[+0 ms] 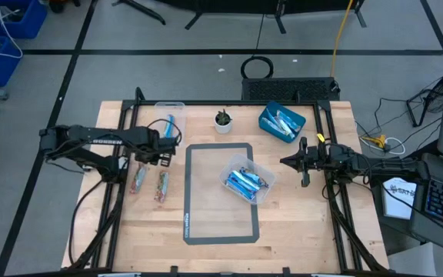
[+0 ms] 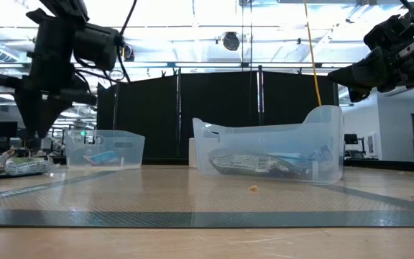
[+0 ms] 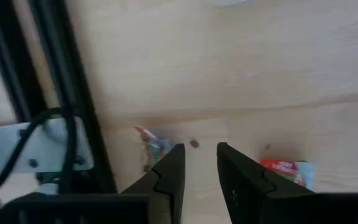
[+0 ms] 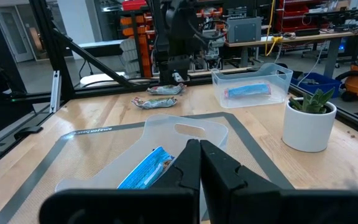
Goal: Pick and place Granola Bars by type
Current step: Put the snack into the left bin
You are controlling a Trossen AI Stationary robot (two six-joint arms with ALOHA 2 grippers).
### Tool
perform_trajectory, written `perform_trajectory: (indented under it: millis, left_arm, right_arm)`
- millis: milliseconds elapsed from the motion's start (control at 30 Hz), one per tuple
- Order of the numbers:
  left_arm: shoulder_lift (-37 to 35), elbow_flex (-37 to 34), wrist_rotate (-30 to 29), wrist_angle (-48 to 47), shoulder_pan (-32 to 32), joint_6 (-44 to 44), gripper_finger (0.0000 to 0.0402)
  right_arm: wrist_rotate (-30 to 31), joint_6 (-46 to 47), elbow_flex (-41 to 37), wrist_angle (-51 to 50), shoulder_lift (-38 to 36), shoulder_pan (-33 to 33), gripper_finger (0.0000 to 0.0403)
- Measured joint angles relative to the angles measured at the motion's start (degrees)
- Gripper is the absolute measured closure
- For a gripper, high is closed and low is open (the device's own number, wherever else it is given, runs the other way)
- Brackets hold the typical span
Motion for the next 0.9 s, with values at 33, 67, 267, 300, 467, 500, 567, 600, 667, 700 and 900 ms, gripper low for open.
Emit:
perform_trajectory:
  millis: [33, 67, 267, 300, 467, 500, 567, 600, 667, 700, 900]
  left_arm:
    - [0.8, 0.0, 0.4, 0.2, -0.5, -0.5, 0.0302]
    - [1.7, 0.0, 0.9, 0.3, -1.0, -0.9, 0.0302]
    - [7.5, 0.0, 3.0, -0.1, -2.8, -2.0, 0.0302]
    - [8.3, 0.0, 3.0, -0.1, -2.9, -2.0, 0.0302]
    - [10.0, 0.0, 2.7, -1.2, -2.8, -2.4, 0.0302]
    - [10.0, 0.0, 2.7, -1.9, -2.8, -2.9, 0.0302]
    - [10.0, 0.0, 2.6, -4.3, -3.0, -4.6, 0.0302]
    - [10.0, 0.0, 2.7, -5.4, -3.1, -5.4, 0.0302]
    - [10.0, 0.0, 2.6, -6.8, -3.4, -6.8, 0.0302]
    - [10.0, 0.0, 2.4, -7.0, -3.6, -7.3, 0.0302]
    - [10.0, 0.0, 2.0, -5.1, -4.5, -8.2, 0.0302]
  right_arm:
    - [0.0, 0.0, 0.0, 0.0, 0.0, 0.0, 0.0403]
    - [0.0, 0.0, 0.0, 0.0, 0.0, 0.0, 0.0403]
    - [0.0, 0.0, 0.0, 0.0, 0.0, 0.0, 0.0403]
    - [0.0, 0.0, 0.0, 0.0, 0.0, 0.0, 0.0403]
    - [0.0, 0.0, 0.0, 0.0, 0.0, 0.0, 0.0403]
    - [0.0, 0.0, 0.0, 0.0, 0.0, 0.0, 0.0403]
    - [0.0, 0.0, 0.0, 0.0, 0.0, 0.0, 0.0403]
    - [0.0, 0.0, 0.0, 0.0, 0.0, 0.0, 0.0403]
    - [0.0, 0.0, 0.0, 0.0, 0.0, 0.0, 0.0403]
    - [0.0, 0.0, 0.0, 0.0, 0.0, 0.0, 0.0403]
    - [0.0, 0.0, 0.0, 0.0, 0.0, 0.0, 0.0403]
